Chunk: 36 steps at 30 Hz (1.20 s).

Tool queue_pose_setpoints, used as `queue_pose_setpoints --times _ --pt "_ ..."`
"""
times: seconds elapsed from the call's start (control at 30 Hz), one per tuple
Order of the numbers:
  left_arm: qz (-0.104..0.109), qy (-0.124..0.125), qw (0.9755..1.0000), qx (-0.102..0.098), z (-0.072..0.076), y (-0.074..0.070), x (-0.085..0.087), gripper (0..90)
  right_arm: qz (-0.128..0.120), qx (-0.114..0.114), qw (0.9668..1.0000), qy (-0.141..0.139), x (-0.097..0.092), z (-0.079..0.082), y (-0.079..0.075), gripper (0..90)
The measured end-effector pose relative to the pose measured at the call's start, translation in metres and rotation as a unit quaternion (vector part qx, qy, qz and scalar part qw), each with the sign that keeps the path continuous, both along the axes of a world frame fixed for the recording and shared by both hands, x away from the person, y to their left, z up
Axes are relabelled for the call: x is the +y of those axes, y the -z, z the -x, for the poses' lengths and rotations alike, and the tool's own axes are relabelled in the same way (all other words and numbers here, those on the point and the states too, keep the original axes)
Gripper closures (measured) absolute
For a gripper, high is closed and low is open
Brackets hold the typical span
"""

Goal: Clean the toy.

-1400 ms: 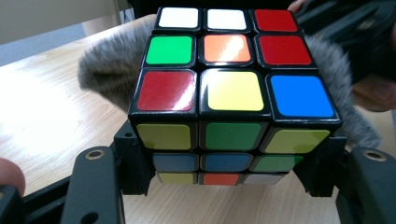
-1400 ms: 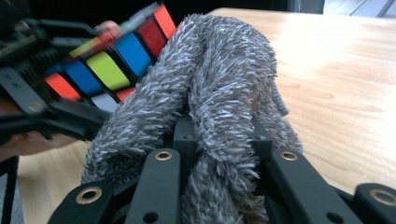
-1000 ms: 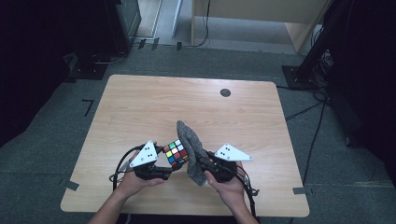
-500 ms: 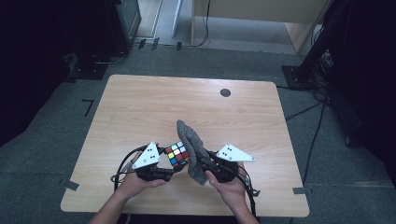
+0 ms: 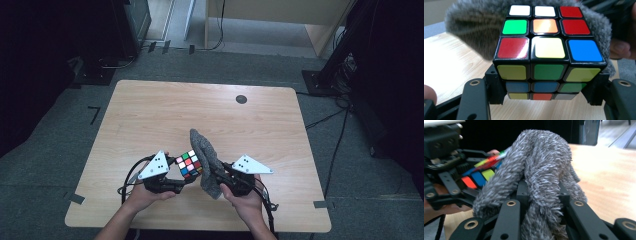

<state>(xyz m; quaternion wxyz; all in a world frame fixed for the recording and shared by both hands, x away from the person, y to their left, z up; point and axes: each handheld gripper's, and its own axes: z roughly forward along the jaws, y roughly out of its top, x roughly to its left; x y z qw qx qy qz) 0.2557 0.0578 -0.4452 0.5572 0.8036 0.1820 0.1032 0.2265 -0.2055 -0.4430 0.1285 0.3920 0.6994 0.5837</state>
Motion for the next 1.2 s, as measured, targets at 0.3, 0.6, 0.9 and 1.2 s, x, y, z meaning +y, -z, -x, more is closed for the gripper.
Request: queue_pose_setpoints --times 0.3,0.6,0.9,1.2 --pt "0.001 0.011 0.9999 0.001 0.0 -0.001 0.001 33.8 0.006 -0.01 0.9999 0.001 -0.003 0.001 -0.003 73.1" --pt "0.014 0.009 0.9999 -0.004 0.001 -0.003 0.001 33.7 0.002 0.028 0.9995 -0.01 -0.001 -0.005 0.007 73.6" --pt "-0.013 0.019 0.9997 -0.004 0.002 0.003 -0.006 33.8 -0.016 -0.01 0.9998 0.0 -0.004 0.002 -0.006 73.6" --pt "-0.037 -0.015 0.9992 -0.002 -0.004 0.002 -0.003 33.8 0.03 0.027 0.999 0.02 -0.01 -0.009 0.005 73.0"
